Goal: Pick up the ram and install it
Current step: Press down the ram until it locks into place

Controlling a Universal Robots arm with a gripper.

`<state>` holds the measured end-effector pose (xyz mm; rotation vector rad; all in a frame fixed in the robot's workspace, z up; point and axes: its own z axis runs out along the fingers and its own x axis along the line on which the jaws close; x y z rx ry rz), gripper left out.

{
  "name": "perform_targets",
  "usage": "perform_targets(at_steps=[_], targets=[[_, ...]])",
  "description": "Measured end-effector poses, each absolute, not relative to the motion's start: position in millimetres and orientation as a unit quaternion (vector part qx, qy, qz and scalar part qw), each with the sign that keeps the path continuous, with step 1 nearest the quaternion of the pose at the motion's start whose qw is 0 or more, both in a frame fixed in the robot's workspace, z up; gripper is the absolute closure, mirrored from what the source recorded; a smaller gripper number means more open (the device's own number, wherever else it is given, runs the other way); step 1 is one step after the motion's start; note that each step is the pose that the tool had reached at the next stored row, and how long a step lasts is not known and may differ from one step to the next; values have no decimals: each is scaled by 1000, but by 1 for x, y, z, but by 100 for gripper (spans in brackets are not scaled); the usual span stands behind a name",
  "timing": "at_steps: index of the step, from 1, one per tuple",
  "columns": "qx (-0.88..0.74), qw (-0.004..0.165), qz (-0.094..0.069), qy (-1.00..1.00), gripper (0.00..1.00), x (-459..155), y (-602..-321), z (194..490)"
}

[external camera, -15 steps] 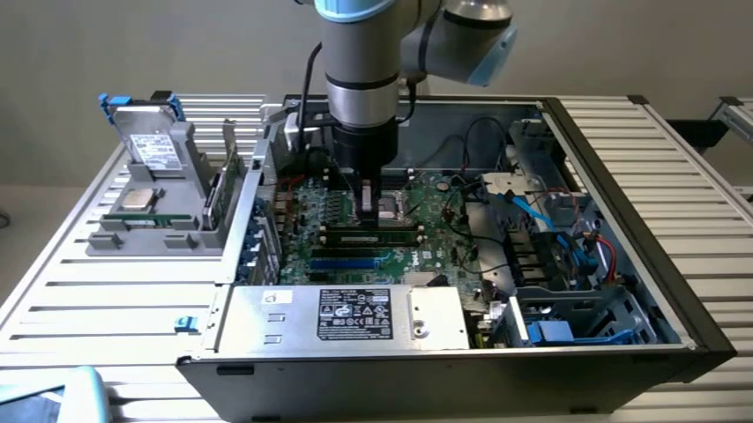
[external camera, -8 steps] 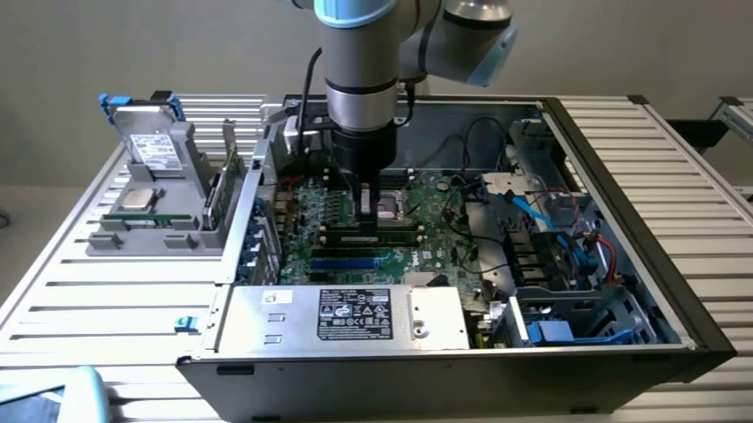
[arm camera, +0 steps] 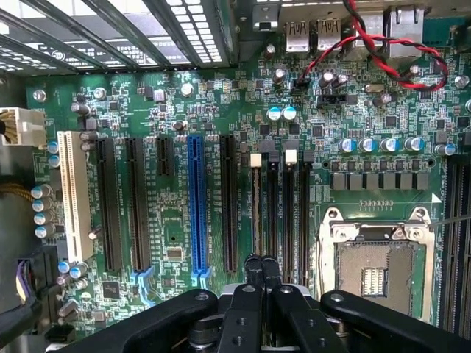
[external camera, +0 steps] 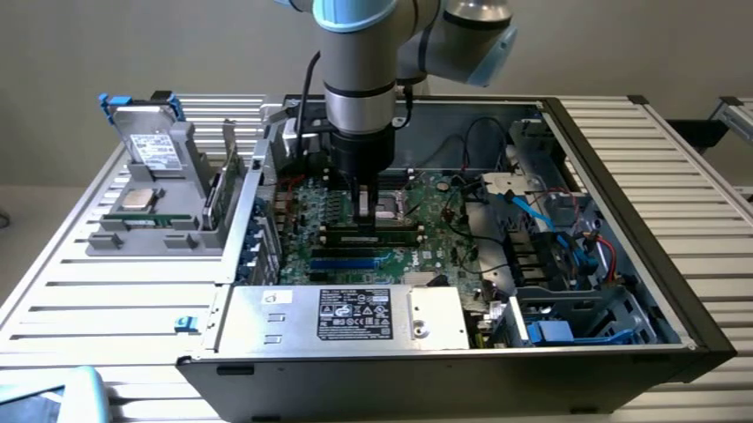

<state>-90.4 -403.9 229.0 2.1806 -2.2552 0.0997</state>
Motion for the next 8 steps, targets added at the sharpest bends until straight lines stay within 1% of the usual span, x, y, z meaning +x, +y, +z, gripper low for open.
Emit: perform_targets(at_steps=[8], targets=[[695,1,32,-719,89,-90,-404,227]])
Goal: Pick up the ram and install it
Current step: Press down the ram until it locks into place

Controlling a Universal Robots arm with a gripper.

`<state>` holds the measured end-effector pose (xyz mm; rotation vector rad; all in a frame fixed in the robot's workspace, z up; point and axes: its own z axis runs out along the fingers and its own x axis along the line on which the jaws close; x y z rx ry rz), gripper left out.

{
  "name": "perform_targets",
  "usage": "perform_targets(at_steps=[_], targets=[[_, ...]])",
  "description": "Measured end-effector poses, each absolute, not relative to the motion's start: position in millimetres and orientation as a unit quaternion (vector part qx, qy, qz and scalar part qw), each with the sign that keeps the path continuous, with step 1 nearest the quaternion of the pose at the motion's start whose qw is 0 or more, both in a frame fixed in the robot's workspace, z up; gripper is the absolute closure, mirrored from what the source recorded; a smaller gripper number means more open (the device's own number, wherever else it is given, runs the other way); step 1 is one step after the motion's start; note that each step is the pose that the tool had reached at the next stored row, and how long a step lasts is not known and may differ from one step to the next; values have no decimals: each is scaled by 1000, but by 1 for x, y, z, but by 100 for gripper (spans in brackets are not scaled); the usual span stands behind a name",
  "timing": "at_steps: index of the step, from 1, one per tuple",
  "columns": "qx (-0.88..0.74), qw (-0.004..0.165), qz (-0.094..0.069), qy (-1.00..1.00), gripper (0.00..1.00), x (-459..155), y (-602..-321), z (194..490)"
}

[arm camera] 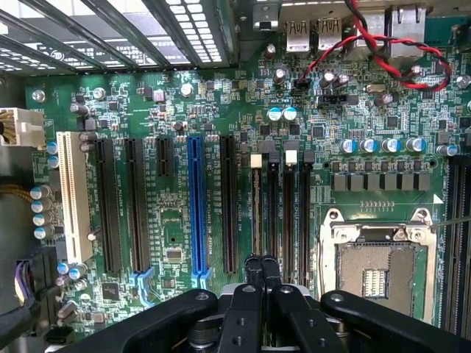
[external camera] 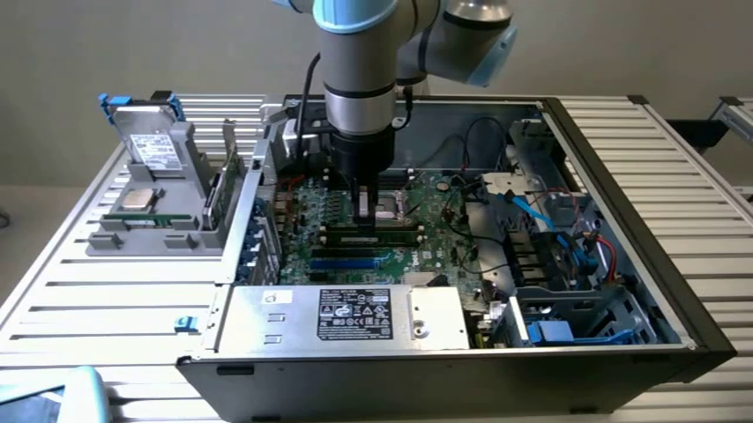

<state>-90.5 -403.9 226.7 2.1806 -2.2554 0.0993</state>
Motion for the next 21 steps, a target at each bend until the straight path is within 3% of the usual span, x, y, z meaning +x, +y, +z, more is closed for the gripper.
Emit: perform_targets(at_steps=[9,21], targets=[[695,1,32,-719,89,-90,-404,226],[695,3,30,-719,89,-70,-404,260]])
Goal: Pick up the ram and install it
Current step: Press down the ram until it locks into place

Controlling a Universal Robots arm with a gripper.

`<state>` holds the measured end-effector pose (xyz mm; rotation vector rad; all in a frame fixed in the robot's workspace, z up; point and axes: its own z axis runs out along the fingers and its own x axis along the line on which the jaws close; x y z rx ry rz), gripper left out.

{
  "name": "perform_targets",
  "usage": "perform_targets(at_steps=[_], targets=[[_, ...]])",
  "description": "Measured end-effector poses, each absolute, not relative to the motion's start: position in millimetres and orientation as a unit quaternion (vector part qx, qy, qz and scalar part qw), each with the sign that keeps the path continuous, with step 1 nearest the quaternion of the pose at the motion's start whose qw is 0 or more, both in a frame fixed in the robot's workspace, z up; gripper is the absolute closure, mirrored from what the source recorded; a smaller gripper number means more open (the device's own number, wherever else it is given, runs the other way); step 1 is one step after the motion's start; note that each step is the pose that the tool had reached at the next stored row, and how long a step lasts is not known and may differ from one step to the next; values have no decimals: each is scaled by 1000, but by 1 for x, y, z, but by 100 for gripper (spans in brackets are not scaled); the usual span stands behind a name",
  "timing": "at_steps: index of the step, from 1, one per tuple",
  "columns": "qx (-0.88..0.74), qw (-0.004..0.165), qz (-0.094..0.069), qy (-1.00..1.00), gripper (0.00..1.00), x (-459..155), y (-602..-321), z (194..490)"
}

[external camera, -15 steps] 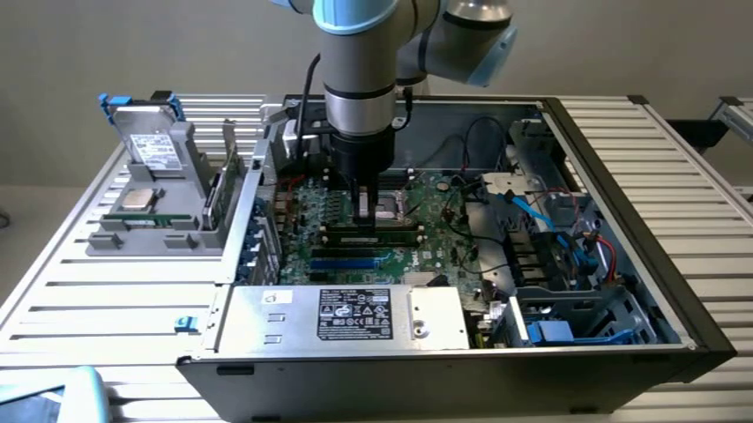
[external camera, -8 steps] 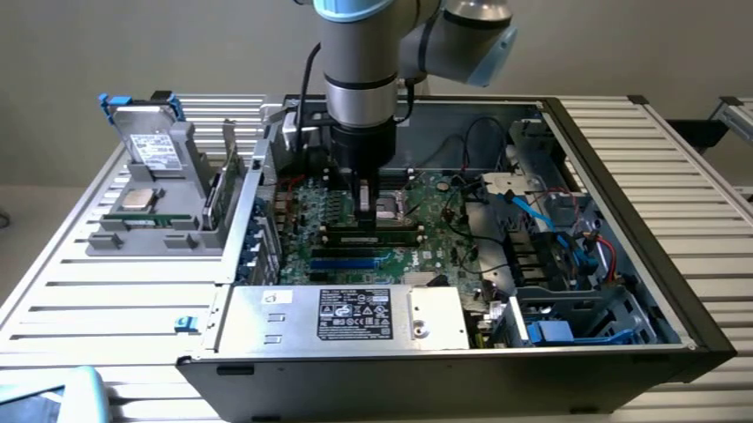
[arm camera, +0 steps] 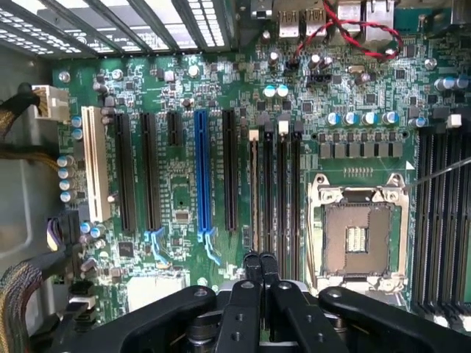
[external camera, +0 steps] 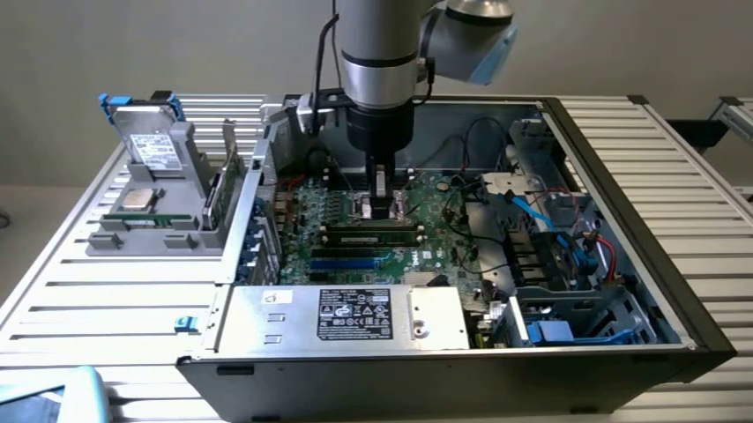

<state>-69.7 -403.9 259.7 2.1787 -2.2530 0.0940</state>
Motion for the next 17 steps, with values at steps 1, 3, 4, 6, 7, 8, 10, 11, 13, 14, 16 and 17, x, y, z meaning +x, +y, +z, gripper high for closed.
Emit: perform_targets(at_steps=[1,3,4,6,7,8,10,11,13,14,16,17], targets=[[695,5,29,-719,89,-69,-404,260],[695,5,29,-719,89,-69,-404,260],[695,5,29,-719,89,-69,-404,260],[695,5,29,-719,89,-69,-404,260],[695,5,29,-719,89,-69,-404,260],[695,5,29,-719,89,-69,-404,261],[694,5,29,-719,89,-69,-404,261],[692,5,29,-721,89,-69,-404,261],[683,5,28,-730,89,-69,-404,261],[678,5,28,-735,89,-69,-404,261],[667,6,28,-744,89,-69,-404,260],[662,6,28,-749,89,-69,-404,260]])
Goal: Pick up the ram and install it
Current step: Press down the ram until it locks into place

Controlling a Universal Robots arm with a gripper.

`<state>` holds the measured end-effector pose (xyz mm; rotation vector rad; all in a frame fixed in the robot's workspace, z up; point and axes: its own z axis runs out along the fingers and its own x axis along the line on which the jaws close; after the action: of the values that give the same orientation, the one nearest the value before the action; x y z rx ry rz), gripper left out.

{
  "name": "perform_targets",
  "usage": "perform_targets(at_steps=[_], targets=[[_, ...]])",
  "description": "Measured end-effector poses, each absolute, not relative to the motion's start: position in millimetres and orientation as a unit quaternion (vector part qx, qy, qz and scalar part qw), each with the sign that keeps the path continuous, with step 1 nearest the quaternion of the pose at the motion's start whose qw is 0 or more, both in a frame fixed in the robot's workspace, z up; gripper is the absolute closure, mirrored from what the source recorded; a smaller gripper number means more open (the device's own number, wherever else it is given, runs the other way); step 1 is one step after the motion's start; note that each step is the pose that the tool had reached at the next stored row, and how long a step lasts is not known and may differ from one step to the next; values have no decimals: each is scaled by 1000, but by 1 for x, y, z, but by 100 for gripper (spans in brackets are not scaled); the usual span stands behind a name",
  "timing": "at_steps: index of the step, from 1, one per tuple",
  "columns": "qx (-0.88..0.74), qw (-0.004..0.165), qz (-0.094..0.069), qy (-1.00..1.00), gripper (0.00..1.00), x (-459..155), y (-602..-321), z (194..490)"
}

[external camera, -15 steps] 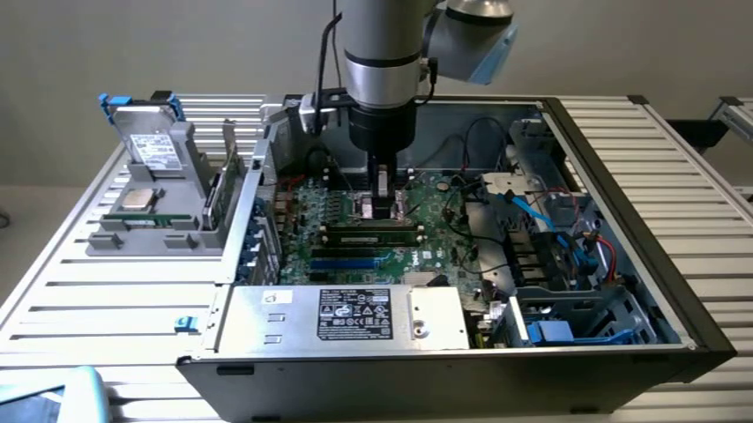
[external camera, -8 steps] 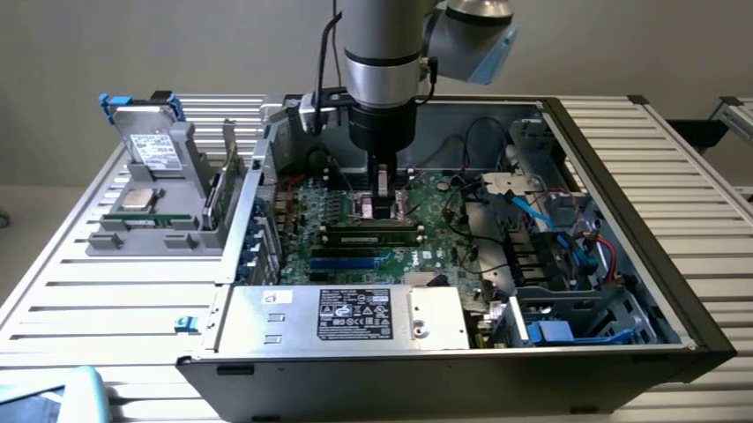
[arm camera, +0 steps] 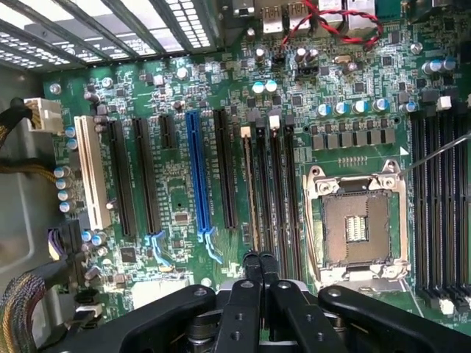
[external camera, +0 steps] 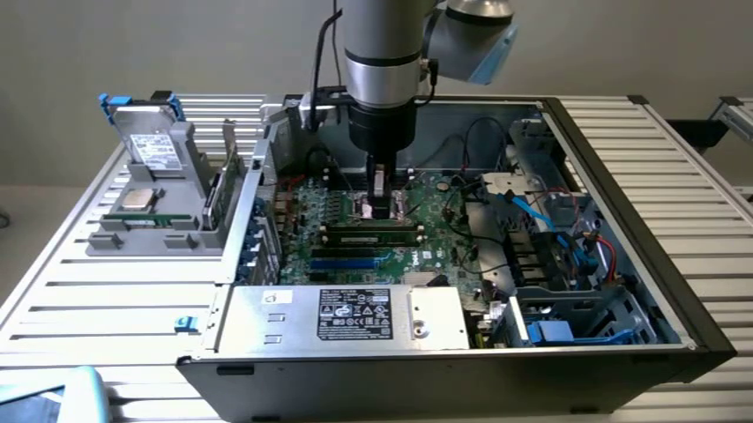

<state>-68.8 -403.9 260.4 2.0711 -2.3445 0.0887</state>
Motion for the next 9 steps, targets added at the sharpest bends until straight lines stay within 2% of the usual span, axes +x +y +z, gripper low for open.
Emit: perform_targets(at_steps=[9], targets=[[612,8,28,-791,89,-69,-404,260]])
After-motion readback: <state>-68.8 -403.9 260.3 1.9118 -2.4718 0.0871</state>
